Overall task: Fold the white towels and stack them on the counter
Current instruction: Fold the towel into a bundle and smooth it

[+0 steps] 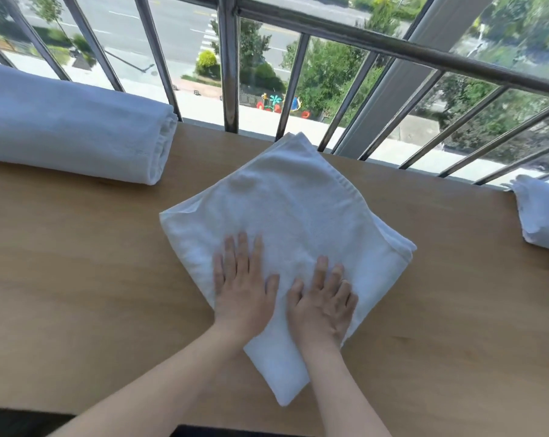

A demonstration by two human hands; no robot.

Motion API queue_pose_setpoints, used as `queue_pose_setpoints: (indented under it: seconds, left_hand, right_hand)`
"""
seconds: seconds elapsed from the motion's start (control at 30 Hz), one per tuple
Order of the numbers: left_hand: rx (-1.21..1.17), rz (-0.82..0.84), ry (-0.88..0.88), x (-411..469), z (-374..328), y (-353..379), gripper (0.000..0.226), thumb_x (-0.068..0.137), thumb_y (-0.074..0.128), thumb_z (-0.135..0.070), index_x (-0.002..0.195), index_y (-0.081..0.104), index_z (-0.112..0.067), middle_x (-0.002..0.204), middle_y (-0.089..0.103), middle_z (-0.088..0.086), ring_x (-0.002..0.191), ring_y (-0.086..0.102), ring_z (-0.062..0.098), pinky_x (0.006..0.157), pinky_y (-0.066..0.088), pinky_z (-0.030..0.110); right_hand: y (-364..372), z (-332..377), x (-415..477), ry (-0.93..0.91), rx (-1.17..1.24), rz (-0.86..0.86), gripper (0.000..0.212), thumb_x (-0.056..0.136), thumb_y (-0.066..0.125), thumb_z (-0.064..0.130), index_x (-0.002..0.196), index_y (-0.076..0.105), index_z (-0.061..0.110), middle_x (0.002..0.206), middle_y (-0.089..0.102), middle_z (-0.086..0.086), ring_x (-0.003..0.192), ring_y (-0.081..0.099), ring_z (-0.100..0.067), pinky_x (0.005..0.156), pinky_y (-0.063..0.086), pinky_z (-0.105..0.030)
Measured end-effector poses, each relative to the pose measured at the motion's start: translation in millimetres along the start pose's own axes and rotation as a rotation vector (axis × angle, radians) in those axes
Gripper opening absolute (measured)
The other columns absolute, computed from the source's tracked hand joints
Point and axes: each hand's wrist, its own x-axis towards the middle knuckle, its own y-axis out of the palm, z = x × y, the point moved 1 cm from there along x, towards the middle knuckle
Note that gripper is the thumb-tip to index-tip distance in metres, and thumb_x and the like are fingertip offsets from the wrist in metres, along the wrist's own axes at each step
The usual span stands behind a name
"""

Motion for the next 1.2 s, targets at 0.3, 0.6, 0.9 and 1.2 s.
queue_pose_setpoints:
  seconds: [0.3,0.6,0.9,1.2]
  left_hand:
    - [0.171,0.053,0.379,66,30,-9,0.069,0.097,0.025,-0.057,0.159,0.016,-0.027,0.168,0.009,0.003,0.155,0.005,0.027,0.124,0.002,0.045]
    - [0.170,0.050,0.158,68,-24,2,0.062,0.103,0.021,-0.036,0.161,0.001,-0.026,0.168,-0.011,0.001,0.152,-0.015,0.031,0.116,-0.022,0.048]
    - [0.255,0.080,0.140,53,-50,24,0.077,0.095,0.011,-0.066,0.158,-0.012,-0.028,0.166,-0.019,-0.001,0.150,-0.025,0.030,0.118,-0.011,0.061]
    - [0.277,0.096,0.176,58,-53,19,0.075,0.096,0.011,-0.064,0.159,-0.011,-0.029,0.167,-0.017,-0.002,0.151,-0.023,0.028,0.119,-0.013,0.058]
  right_hand:
    - [-7,-22,9,-0.125,0.301,-0.321,0.019,0.085,0.066,0.025,0.086,0.058,0.009,0.079,0.055,-0.008,0.060,0.054,-0.027,0.048,0.044,-0.033]
    - [-8,-74,26,-0.112,0.384,-0.288,0.018,0.089,0.065,0.017,0.106,0.064,0.013,0.103,0.058,-0.007,0.091,0.053,-0.030,0.084,0.043,-0.043]
    - [8,-145,20,0.052,0.503,-0.236,0.039,0.097,0.049,0.006,0.134,0.054,0.013,0.131,0.057,-0.016,0.118,0.052,-0.036,0.098,0.044,-0.045]
    - [16,-159,16,0.185,0.789,-0.247,0.030,0.100,0.055,0.025,0.115,0.057,-0.001,0.103,0.061,-0.014,0.096,0.056,-0.034,0.076,0.045,-0.038]
